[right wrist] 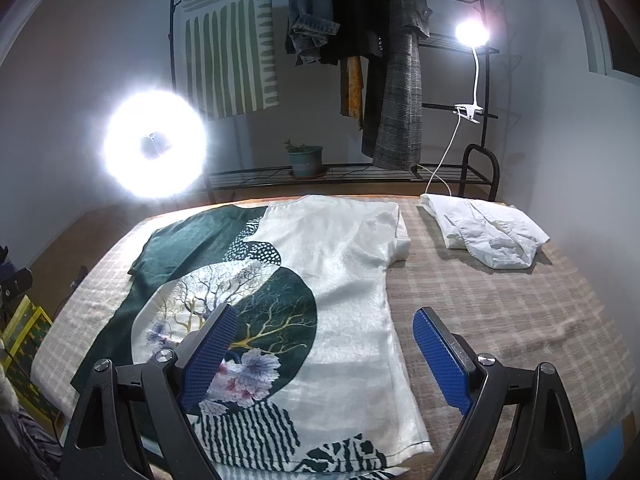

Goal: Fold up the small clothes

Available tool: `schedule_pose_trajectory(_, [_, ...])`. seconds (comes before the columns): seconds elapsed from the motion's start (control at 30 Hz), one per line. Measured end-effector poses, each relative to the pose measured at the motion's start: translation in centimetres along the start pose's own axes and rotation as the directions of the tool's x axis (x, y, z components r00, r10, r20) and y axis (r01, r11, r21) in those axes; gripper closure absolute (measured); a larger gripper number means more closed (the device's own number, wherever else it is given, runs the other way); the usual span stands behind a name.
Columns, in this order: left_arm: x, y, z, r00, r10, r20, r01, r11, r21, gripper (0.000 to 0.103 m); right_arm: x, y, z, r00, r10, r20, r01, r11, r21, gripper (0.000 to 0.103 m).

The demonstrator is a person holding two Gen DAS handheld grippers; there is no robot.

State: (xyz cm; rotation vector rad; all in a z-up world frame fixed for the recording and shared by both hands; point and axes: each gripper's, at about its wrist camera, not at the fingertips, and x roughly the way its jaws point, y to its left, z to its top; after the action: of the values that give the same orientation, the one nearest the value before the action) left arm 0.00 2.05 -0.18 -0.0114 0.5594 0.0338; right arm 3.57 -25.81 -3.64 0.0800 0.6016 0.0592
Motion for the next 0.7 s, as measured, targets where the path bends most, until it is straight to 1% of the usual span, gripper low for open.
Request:
schedule_pose_trajectory(0.2, [0.5,1.1,-0.8,1.000,0.016,-0.023,-0.016,0.999,-0.036,0.000,0.6,1.7,0.3,0.999,0.036,-0.007,-0.036,0.999,0.003,0.012])
schedule_pose_trajectory(0.33, [1.1,3.1,-2.2,0.998,0.014,-0.059,-0.021,0.994,-0.110,0.000,1.6,2.6,0.7,0.998,0.065,-0.022,-0.065,0.998,0.001,0.012])
schedule_pose_trajectory(0.47, [1.3,5.6,-4.3,0.996,0.014,-0.087,-0.032,0.978,-0.208,0.010,2.4,3.9,1.7,0.996,0.088,-0.016,-0.089,0.996,-0.016,0.012])
schedule_pose_trajectory(0.57, [1.6,7.3,-6.0,0.992,0.020,-0.126,-0.055,0.958,-0.281,0.015,3.3,5.4,3.1,0.992,0.121,-0.026,-0.122,0.991,-0.054,0.013])
schedule_pose_trajectory(0.6, [1.9,7.9,-6.6,0.990,0.010,-0.144,-0.055,0.949,-0.310,0.016,3.8,6.0,3.8,0.988,0.145,-0.042,-0.148,0.987,-0.061,0.014])
schedule_pose_trajectory(0.67, [2.5,9.2,-7.9,0.982,-0.020,-0.185,-0.052,0.927,-0.373,0.026,5.1,7.3,5.2,0.975,0.208,-0.080,-0.212,0.975,-0.058,0.018])
schedule_pose_trajectory(0.7, [2.8,9.6,-8.4,0.980,-0.029,-0.199,-0.052,0.919,-0.392,0.028,5.7,8.1,6.0,0.965,0.241,-0.099,-0.247,0.967,-0.054,0.018])
